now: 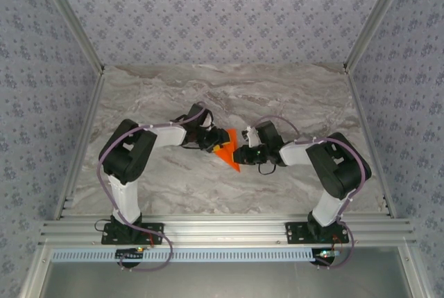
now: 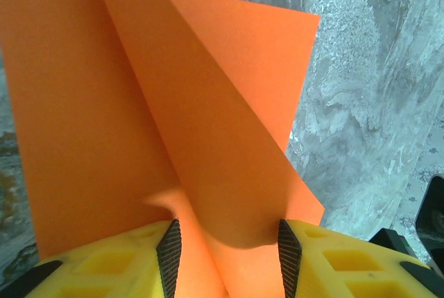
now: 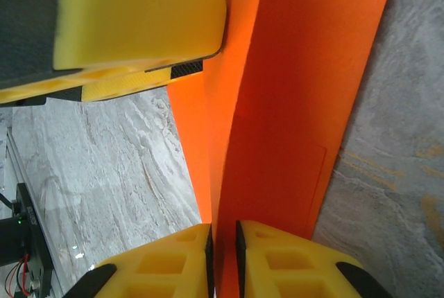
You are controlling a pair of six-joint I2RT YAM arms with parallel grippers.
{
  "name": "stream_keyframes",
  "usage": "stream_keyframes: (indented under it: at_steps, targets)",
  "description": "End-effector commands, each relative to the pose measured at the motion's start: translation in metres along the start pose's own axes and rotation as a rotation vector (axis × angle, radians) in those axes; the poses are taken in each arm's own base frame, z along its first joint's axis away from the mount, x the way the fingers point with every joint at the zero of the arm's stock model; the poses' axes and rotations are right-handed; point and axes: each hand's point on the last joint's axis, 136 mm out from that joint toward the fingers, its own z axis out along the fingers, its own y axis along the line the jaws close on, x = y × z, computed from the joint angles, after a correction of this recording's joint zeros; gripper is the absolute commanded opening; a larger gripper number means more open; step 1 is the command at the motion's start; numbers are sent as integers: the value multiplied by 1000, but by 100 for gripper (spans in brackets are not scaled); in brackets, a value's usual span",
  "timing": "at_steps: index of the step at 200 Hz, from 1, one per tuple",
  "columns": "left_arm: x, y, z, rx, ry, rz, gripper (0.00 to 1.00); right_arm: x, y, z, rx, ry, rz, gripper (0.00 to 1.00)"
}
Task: Fold a paper plane with a square sheet of paper (fold left side to right side)
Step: Fourth fold the wing at the center of the table.
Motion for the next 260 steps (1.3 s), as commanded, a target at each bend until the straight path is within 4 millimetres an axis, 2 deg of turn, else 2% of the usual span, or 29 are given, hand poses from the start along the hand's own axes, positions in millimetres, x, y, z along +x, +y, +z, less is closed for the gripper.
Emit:
stream_keyframes:
  at_steps: [1,52,74,124,170,223,260]
  targets:
    - [4,18,8,-76,18,-14,44,-3,3,-1,-23,3,14,20]
    - [4,19,6,-84,14,-10,44,-26,10,-26,-62,-60,17,36]
    - [4,18,5,-82,13,-9,44,-37,7,-32,-86,-75,42,38]
    - [3,16,4,-77,7,-5,44,-48,7,-23,-107,-60,69,37]
    - [4,15,3,-74,8,-5,44,-50,3,-12,-98,-38,84,36]
    - [3,15,2,-73,4,-5,44,-45,5,-4,-113,-9,86,25]
    - [3,15,2,-74,5,-6,44,-45,-1,-4,-70,-6,79,7]
